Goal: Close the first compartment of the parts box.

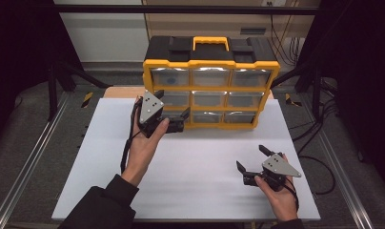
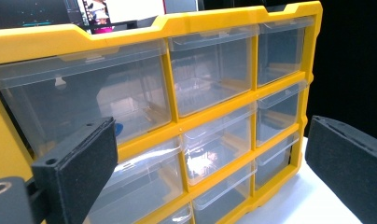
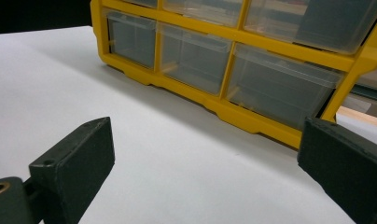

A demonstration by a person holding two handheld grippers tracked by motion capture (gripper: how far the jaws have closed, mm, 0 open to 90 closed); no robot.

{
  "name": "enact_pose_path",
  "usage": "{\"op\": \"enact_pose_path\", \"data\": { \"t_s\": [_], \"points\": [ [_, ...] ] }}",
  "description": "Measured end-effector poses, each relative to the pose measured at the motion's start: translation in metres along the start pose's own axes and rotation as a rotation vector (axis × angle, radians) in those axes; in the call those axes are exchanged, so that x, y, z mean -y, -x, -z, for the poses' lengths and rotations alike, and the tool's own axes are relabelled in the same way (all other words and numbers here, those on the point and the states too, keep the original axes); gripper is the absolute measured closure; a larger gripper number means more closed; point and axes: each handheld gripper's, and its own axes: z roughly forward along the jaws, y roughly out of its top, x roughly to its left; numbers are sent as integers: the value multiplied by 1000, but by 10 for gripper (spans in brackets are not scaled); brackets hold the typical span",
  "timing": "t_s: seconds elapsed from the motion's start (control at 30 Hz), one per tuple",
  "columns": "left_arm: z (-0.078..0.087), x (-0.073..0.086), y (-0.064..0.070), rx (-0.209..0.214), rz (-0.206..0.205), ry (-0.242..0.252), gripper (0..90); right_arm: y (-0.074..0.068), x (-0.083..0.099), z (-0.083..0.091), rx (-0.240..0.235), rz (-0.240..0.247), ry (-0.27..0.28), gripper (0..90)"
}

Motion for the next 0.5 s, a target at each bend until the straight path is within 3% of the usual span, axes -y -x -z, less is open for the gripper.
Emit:
{"op": "enact_pose_path", "data": {
  "t_s": [0.5],
  "points": [
    [13,12,0,8,17,21,14,0,-1,1,2,-18,0,25]
  ]
}}
